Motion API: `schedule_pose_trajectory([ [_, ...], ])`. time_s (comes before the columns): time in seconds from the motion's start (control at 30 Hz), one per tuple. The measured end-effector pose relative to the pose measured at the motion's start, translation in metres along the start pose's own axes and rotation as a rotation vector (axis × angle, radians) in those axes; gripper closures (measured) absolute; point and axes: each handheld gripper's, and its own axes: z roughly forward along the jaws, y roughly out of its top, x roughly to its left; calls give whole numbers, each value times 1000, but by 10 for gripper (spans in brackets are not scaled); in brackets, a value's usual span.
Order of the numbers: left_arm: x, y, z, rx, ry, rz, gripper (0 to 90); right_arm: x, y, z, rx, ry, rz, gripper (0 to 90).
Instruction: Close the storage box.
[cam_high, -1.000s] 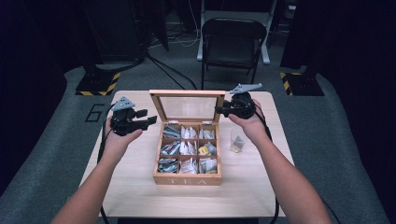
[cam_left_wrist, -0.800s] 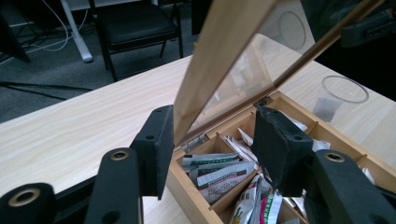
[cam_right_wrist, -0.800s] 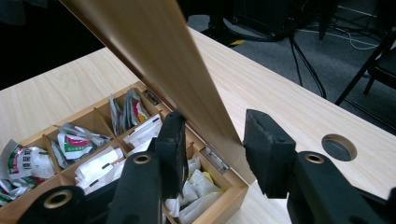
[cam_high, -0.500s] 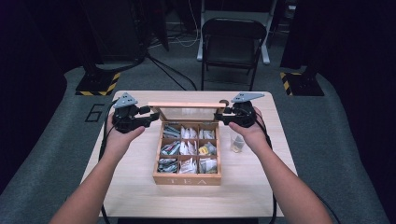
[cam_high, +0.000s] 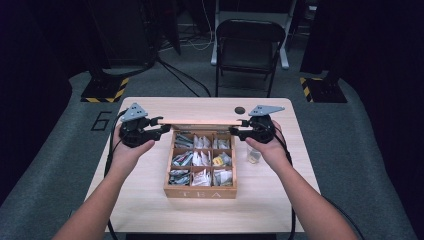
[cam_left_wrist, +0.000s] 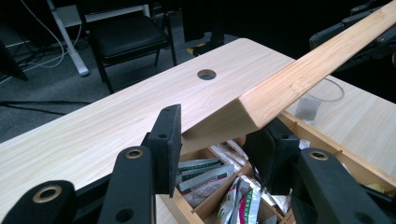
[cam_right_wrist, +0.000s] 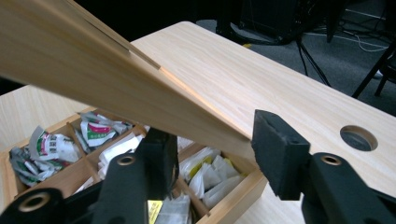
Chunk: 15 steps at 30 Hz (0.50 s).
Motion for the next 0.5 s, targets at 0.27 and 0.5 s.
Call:
schedule_pose_trajectory([
  [0.27,-9,-19,-6,-5,-12,-1,547,17,-9,-12,3,8,-24,456],
  [0.5,-16,-34,-10,-1,-18,4,536,28,-19,-20,-3,13,-31,446],
])
